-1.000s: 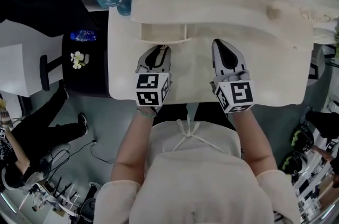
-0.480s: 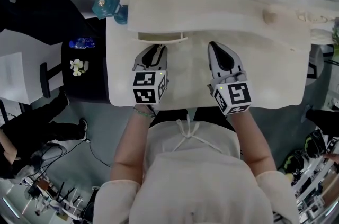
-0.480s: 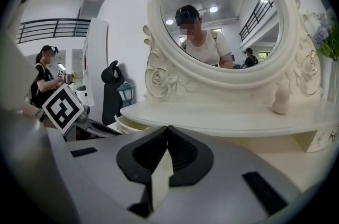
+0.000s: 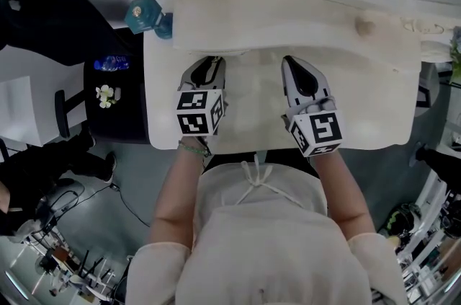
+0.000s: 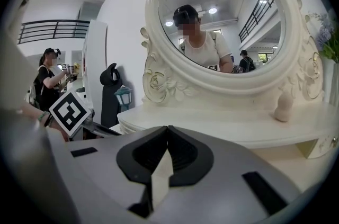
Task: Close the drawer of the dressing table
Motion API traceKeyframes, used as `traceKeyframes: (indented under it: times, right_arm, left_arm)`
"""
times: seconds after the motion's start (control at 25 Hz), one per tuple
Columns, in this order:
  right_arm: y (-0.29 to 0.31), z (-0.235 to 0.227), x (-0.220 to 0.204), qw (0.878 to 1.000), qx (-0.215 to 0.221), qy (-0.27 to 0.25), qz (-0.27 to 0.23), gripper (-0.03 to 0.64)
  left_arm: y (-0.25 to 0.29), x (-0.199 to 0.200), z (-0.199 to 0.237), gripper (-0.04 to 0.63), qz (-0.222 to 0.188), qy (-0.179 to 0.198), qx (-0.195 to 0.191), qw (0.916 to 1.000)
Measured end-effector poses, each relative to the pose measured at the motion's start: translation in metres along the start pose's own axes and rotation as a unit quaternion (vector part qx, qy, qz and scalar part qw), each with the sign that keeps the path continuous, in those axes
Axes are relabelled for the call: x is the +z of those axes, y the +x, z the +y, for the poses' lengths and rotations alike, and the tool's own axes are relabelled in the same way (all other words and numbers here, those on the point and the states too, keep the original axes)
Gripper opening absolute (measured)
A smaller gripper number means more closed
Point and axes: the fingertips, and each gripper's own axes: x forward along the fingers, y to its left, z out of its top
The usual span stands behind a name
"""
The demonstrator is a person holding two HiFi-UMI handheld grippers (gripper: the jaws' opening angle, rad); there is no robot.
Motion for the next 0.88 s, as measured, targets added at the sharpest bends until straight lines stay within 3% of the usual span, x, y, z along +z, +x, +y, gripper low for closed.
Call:
traceKeyframes:
  times: [0.36, 0.76, 0.88]
  right_arm:
    - [0.003, -0.007, 0.017, 1.0, -0.007, -0.008, -0.01, 0.006]
    - [0.003, -0.002, 0.026, 1.0, -0.001, -0.011, -0.014, 0.006]
    - [0.001, 0.001, 0.029, 1.0, 0.001, -0.014, -0.016, 0.006]
  left_arm:
    - [0.014, 0.013, 0.003, 0.106, 0.0, 0.004, 0.001, 1.0]
    - [0.014, 0.014, 0.002, 0.11, -0.005, -0.008, -0.024, 0.9997]
    - [0.01, 0.016, -0.004, 0.168, -0.017, -0.015, -0.037, 0.9991]
